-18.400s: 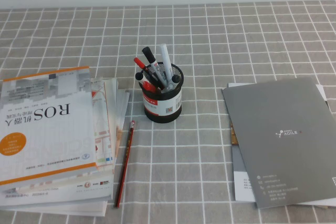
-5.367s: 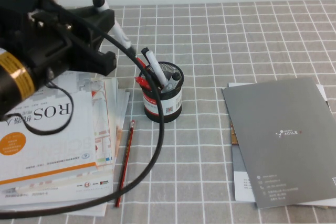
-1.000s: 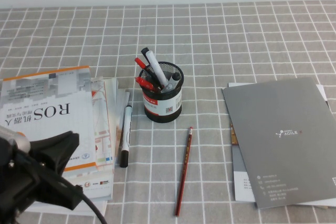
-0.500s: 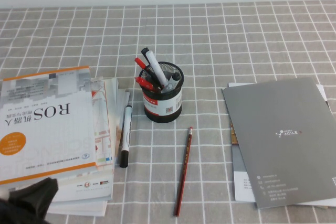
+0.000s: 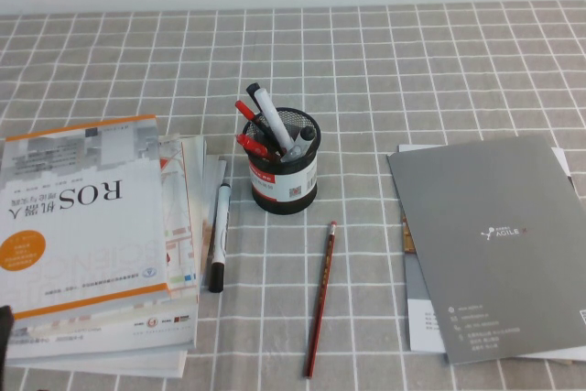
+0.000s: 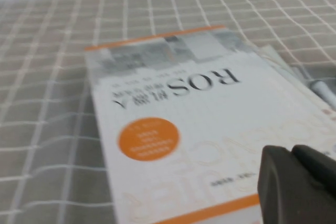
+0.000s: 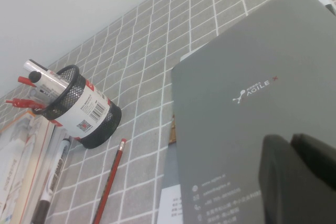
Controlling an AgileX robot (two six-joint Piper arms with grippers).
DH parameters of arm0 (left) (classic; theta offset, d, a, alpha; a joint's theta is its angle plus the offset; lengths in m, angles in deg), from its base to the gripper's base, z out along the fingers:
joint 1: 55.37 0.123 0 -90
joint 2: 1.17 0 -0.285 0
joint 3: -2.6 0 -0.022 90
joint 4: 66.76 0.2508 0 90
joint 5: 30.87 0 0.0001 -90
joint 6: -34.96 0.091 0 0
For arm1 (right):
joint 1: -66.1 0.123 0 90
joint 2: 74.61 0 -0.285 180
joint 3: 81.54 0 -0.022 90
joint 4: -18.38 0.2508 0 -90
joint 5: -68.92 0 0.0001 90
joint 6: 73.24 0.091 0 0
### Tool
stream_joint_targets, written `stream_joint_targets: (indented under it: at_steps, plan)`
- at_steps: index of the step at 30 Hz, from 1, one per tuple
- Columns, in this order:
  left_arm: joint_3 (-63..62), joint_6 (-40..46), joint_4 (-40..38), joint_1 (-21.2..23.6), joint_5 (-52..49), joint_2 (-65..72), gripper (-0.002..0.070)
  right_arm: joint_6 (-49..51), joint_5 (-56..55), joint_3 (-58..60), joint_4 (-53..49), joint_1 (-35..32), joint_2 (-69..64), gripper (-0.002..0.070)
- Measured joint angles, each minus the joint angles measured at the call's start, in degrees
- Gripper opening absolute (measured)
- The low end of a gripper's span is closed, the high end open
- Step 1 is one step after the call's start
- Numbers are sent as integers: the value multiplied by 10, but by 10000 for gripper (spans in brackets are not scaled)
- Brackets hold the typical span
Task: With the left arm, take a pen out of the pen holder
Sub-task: 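Take a marker out of the pen holder and lay it on the table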
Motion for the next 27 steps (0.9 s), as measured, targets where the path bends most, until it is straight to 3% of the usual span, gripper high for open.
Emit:
stream_joint_targets:
  at_steps: [10,17,27]
  plan:
    - [0,94,-64,57,-83,-129,-2,0,0,0,0,0,0,-13]
    - [0,186,-158,57,-198,-221,-2,0,0,0,0,0,0,-13]
    - [1,194,-217,57,-257,-225,-2,0,0,0,0,0,0,-13]
